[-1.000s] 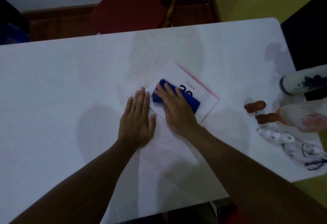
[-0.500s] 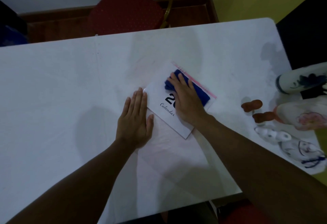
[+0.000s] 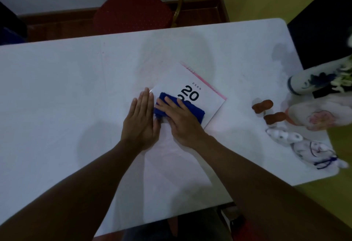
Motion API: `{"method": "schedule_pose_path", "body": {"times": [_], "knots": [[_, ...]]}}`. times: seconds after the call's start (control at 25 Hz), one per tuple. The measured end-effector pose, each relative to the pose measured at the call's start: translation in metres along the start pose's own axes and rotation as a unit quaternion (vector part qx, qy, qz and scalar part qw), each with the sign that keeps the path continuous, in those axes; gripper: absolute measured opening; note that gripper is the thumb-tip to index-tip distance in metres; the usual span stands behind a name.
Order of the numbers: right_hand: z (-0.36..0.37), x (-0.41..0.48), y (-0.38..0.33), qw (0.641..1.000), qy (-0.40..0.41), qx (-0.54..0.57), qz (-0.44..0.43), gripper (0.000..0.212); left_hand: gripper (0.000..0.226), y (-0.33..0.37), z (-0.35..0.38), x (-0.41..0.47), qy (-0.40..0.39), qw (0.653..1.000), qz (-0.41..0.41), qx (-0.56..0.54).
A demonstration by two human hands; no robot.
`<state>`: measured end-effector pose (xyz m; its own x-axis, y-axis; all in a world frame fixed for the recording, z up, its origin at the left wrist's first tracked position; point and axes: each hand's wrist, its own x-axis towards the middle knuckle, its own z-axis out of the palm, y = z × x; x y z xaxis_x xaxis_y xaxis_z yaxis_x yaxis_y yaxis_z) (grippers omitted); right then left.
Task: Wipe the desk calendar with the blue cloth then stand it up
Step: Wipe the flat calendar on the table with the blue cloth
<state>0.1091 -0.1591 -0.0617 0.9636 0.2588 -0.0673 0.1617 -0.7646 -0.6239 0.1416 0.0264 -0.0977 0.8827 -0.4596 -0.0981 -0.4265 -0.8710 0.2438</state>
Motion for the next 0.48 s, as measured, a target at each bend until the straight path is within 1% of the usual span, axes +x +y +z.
{"method": "schedule_pose_path", "body": {"times": [0.12, 0.2, 0.28, 0.32, 0.4, 0.44, 0.48], "knots": [[-0.002, -0.021, -0.009, 0.997, -0.025, 0.057, 0.034, 0.051, 0.074, 0.0, -0.016, 0.002, -0.067, 0.998, 0.002, 0.015], [-0.009, -0.032, -0.014, 0.991, -0.047, 0.1, 0.071, 0.05, 0.078, 0.006, -0.031, 0.002, -0.1, 0.995, -0.021, 0.016], [-0.022, -0.041, -0.018, 0.987, -0.06, 0.124, 0.083, 0.046, 0.081, 0.018, -0.046, -0.006, -0.095, 0.995, -0.034, 0.007], [-0.028, -0.046, -0.019, 0.986, -0.066, 0.127, 0.083, 0.044, 0.082, 0.024, -0.053, -0.014, -0.085, 0.996, -0.018, -0.005], [-0.038, -0.052, -0.023, 0.985, -0.089, 0.118, 0.089, 0.041, 0.087, 0.033, -0.064, -0.032, -0.066, 0.996, 0.04, -0.037], [-0.041, -0.056, -0.026, 0.984, -0.106, 0.109, 0.096, 0.04, 0.088, 0.038, -0.069, -0.041, -0.061, 0.995, 0.054, -0.06], [-0.044, -0.06, -0.03, 0.982, -0.123, 0.104, 0.1, 0.038, 0.086, 0.044, -0.075, -0.049, -0.061, 0.994, 0.051, -0.082]]}}
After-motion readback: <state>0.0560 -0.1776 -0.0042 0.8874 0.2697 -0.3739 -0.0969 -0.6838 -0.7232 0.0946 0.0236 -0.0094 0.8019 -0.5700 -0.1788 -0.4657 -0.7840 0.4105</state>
